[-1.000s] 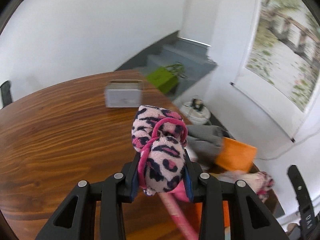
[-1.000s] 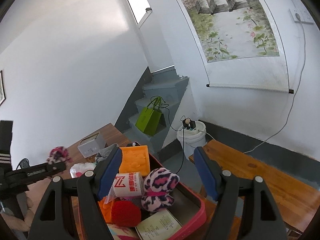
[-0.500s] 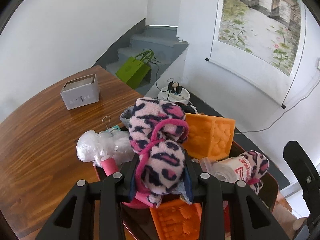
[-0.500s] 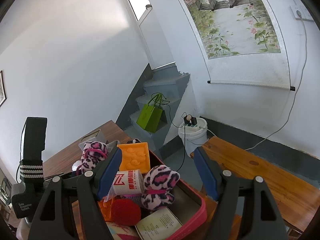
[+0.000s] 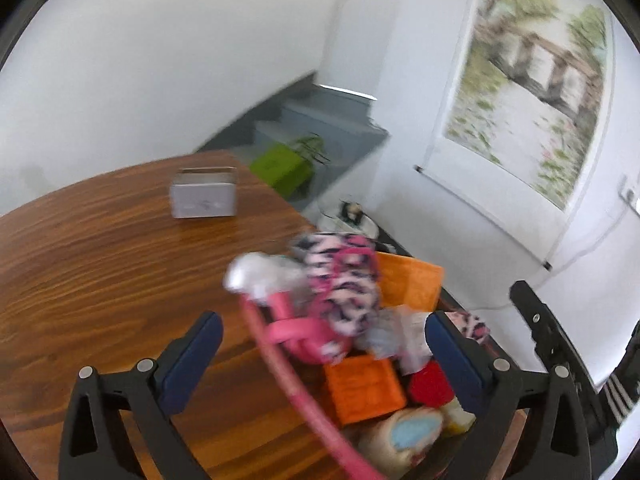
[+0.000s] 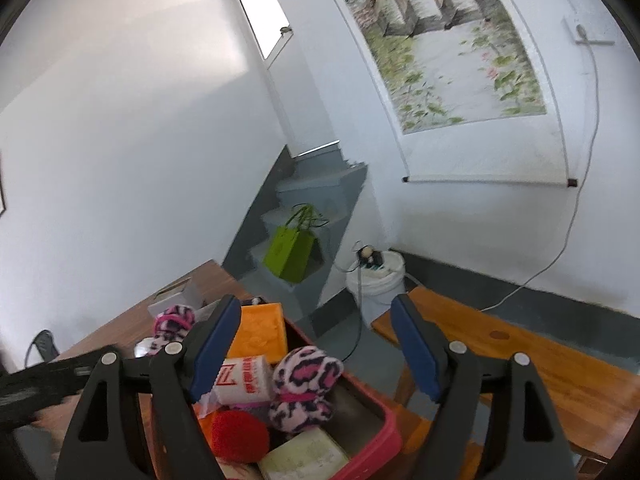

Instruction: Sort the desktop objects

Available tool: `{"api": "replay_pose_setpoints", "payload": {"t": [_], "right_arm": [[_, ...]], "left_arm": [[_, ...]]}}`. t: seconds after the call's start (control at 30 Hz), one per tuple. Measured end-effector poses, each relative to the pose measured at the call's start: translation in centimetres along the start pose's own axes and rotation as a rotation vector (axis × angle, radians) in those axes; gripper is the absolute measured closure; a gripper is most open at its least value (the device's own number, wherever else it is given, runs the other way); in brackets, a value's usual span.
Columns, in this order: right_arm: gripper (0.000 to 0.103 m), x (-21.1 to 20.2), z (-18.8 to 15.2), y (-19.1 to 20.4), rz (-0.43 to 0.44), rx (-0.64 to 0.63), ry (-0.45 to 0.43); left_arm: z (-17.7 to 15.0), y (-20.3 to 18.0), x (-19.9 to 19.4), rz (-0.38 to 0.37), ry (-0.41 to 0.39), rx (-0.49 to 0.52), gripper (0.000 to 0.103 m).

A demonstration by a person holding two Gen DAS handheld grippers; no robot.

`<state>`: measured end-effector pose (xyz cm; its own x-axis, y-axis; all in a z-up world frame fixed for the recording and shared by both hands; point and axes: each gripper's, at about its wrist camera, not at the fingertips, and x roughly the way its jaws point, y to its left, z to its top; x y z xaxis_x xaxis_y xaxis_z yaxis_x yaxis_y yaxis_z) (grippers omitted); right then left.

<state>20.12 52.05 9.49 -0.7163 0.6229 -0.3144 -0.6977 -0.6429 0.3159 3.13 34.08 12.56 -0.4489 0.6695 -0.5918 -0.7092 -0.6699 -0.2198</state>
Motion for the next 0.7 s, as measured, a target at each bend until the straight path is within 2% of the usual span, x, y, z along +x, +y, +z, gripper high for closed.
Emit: {"api": "replay_pose_setpoints", "payload": {"t": [0.07,0.17,0.27,0.33,0.53,0.7], "right_arm": [[0.021,0.3,-0.1,0.0,-0.013,-0.004,0.012],[0.020,1.4,-0.5,0.2,0.002,-0.029,0.085],[0.020,1.5,-1.2,0.4,0.052,-0.067,0.166],[0.020,0.4,-1.5,0.3,0.073,-0.096,0.182],[0.019,-4.4,-2.3,-0.6,0.150,-0.286,0.262],[0.019,-6.2,-4.2,-0.9,0.152,-0.450,0.320]], "left_arm": [[-0.5,1.1,-0.8,0.036,0.003,-0.028,0.001],[-2.0,2.2,-2.2,0.102,0.015,-0.050,0.001],[-3.6,2.0,-3.2,0.141,0.025,-0.001,0.001],[-4.6,1.4,-3.6,0.166,0.032,0.045,0.001],[-6.8,-2.3,-3.6,0.148,0.060,0.174,0.001],[-7.2,-5.3,-3.4,0.151,0.059,0.233,0.001]]}}
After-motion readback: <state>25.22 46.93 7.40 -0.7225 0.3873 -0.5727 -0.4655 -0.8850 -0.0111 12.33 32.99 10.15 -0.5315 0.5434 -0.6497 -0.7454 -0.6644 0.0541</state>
